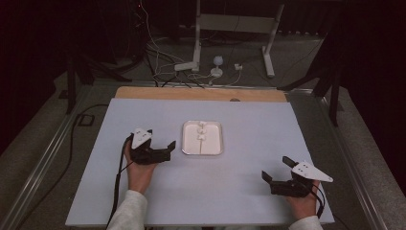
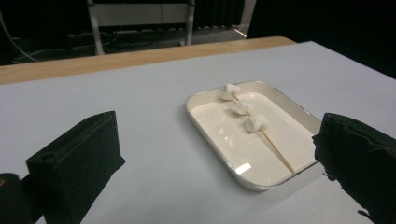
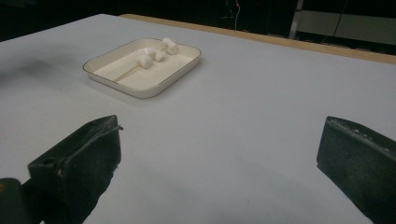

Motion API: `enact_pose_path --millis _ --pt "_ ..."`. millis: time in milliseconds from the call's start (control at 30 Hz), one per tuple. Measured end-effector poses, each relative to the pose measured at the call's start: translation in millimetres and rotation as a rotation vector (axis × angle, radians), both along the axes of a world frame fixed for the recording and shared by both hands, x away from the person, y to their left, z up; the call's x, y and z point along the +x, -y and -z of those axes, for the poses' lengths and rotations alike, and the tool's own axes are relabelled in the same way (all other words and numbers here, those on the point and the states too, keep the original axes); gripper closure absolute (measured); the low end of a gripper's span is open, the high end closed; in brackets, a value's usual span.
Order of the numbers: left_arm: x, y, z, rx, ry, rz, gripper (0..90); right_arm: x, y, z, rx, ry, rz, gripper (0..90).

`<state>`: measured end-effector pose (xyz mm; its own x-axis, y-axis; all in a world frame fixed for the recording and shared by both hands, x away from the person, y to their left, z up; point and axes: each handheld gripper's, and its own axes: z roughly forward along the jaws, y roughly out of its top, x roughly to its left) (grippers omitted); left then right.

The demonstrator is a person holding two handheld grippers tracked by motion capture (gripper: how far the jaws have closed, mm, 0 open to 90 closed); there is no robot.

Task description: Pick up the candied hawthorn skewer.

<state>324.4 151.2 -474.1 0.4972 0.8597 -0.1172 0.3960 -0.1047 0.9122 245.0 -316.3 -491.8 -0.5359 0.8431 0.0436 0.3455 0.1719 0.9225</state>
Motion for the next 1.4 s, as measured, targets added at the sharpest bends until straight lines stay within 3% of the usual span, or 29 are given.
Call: enact_pose_path --millis 300,500,733,867,1067,1233,1333,1400 --pt "20.1 36.7 11.8 0.009 -0.037 0.041 1.2 0.1 0.0 0.2 -0.001 -0.001 -0.003 0.0" --pt "29.6 57.8 18.4 -0.009 -0.051 0.069 1.2 0.2 -0.5 0.2 -0.001 -0.002 -0.005 0.0" --pt "40.3 76.4 29.8 -0.012 -0.102 0.097 3.4 0.3 -1.2 0.1 -0.002 -0.001 -0.008 0.0" --pt "45.0 86.6 36.3 0.057 -0.132 0.123 8.1 0.3 -1.1 0.2 -0.003 -0.001 -0.009 0.0" --pt "50.4 98.0 42.3 0.177 -0.145 0.149 15.4 0.6 -1.1 0.4 -0.005 0.0 -0.01 0.0" --pt "56.4 103.8 47.1 0.234 -0.183 0.135 18.1 0.7 -1.7 0.5 -0.007 0.0 -0.013 0.0" --pt "58.2 108.2 49.9 0.271 -0.192 0.124 23.4 0.5 -1.6 0.5 -0.006 0.0 -0.013 0.0" --pt "59.7 111.5 51.7 0.317 -0.212 0.108 31.4 0.5 -1.4 0.4 -0.005 0.0 -0.012 0.0"
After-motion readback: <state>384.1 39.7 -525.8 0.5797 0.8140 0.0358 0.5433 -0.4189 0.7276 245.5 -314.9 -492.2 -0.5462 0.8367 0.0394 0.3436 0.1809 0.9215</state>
